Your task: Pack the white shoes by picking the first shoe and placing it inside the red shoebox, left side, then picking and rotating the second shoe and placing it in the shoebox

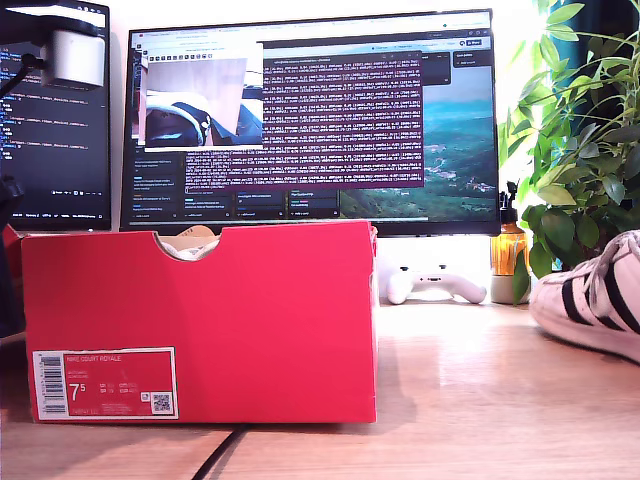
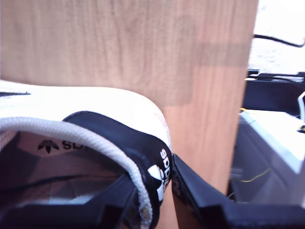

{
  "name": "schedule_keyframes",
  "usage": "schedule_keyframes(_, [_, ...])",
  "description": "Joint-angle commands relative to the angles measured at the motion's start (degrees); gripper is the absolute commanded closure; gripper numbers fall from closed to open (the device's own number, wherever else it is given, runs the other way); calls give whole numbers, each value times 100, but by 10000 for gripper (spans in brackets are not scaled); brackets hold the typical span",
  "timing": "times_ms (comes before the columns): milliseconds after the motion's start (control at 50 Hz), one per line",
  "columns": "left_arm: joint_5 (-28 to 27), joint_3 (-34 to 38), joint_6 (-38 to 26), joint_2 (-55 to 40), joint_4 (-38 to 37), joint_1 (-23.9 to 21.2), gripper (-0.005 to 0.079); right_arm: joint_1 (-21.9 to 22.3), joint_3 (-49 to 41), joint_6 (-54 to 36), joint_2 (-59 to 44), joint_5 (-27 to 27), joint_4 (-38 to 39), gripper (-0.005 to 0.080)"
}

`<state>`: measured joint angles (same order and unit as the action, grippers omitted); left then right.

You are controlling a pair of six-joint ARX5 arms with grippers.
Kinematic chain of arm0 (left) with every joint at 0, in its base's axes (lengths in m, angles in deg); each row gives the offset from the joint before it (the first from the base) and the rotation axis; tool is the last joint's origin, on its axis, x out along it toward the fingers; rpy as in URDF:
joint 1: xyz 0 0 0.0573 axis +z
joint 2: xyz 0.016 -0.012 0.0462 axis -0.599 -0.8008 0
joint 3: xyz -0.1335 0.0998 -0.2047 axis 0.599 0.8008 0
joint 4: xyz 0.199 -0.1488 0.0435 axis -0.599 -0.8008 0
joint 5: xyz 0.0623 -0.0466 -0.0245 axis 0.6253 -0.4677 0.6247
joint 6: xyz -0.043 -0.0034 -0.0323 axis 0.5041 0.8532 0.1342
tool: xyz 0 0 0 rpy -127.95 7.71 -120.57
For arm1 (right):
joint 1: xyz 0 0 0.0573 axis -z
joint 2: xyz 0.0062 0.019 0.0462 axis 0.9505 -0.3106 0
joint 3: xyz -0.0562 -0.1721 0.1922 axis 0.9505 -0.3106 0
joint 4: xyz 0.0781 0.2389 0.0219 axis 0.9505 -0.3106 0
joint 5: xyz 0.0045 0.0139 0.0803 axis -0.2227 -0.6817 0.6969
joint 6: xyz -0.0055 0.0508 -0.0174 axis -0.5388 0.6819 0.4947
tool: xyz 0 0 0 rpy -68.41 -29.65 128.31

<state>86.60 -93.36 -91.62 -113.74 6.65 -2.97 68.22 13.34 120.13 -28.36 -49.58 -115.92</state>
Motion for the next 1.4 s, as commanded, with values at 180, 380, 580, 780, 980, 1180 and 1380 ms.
schedule_keyframes(180, [-7,33,-42,-63,31,-26,761,11,485,-396,640,-527,-407,762])
schedule_keyframes(380, [-7,33,-42,-63,31,-26,761,74,1005,-1270,868,-920,-605,762])
schedule_keyframes(580, [-7,33,-42,-63,31,-26,761,125,1711,-2594,868,-1123,-752,762])
schedule_keyframes(780, [-7,33,-42,-63,31,-26,760,160,2564,-4028,868,-1241,-802,762])
schedule_keyframes(980, [-7,33,-42,-63,31,-26,761,162,3333,-5047,868,-1217,-791,762])
schedule_keyframes(1180, [-7,33,-42,-63,31,-26,760,160,3720,-6216,859,-1047,-535,762])
schedule_keyframes(1380, [-7,33,-42,-63,31,-26,760,157,3738,-6769,859,-481,-83,762])
